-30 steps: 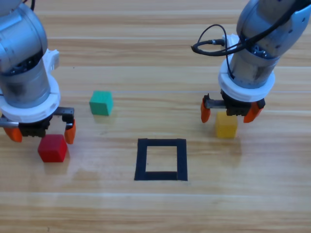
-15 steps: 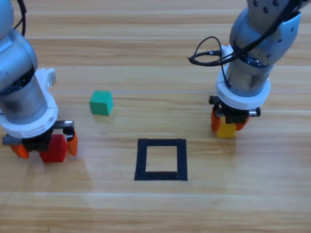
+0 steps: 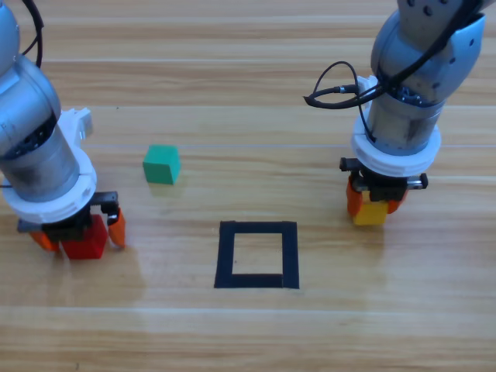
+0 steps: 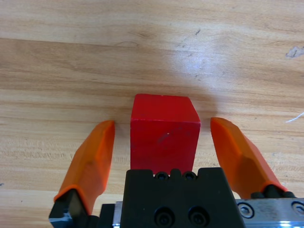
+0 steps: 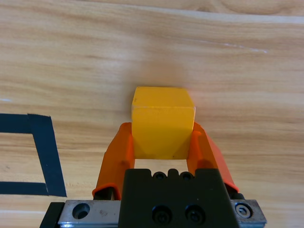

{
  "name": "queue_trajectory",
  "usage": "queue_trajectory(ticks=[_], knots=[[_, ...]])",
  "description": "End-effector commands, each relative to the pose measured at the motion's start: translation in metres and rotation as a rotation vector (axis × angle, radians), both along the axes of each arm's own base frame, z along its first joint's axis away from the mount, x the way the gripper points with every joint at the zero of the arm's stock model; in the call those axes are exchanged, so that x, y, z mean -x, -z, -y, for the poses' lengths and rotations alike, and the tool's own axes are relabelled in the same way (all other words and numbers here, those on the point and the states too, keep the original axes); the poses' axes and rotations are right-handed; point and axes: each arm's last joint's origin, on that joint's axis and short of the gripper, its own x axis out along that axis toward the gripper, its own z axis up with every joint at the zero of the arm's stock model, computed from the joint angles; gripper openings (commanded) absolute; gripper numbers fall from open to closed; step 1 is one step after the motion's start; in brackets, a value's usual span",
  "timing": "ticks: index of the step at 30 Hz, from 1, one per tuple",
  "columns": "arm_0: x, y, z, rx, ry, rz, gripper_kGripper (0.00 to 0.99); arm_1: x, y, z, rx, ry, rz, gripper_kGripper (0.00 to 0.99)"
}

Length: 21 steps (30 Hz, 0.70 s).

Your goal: Stack the blocks in the rectangular block: red at the bottom, yellow in the middle, green on top

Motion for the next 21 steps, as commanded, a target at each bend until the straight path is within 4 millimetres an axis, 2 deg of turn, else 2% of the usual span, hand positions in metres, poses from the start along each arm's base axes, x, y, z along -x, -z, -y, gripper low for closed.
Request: queue_trajectory(ticks=[1,5,6,9,13,15,18,21], knots=[[-0.002,0.018,-0.009,-0.007,-0.007,-0.042,0.762,-0.004,-0.022,0.013,0.018,-0.016,0.018,0.000],[-0.002,0.019,-0.010,-0.005,-0.005,-0.035,0.732,-0.001,-0.035,0.017,0.028,-0.038,0.048,0.000],[-0.001,0.019,-0.010,-0.007,-0.005,-0.036,0.693,0.000,-0.038,0.018,0.025,-0.037,0.054,0.000],[0.000,0.015,-0.011,-0.004,-0.001,-0.023,0.499,0.002,-0.043,0.020,0.023,-0.038,0.064,0.000],[0.001,0.007,-0.011,0.005,0.012,0.003,0.319,0.005,-0.047,0.022,0.012,-0.030,0.061,0.000],[-0.001,0.001,-0.008,0.001,0.026,0.017,0.190,0.008,-0.055,0.024,0.000,-0.025,0.072,0.000],[0.000,-0.010,0.012,-0.004,0.076,0.017,0.000,0.010,-0.061,0.026,-0.009,-0.025,0.080,0.000],[-0.001,-0.019,0.050,-0.017,0.125,0.012,0.000,0.012,-0.063,0.028,-0.012,-0.025,0.084,0.000]])
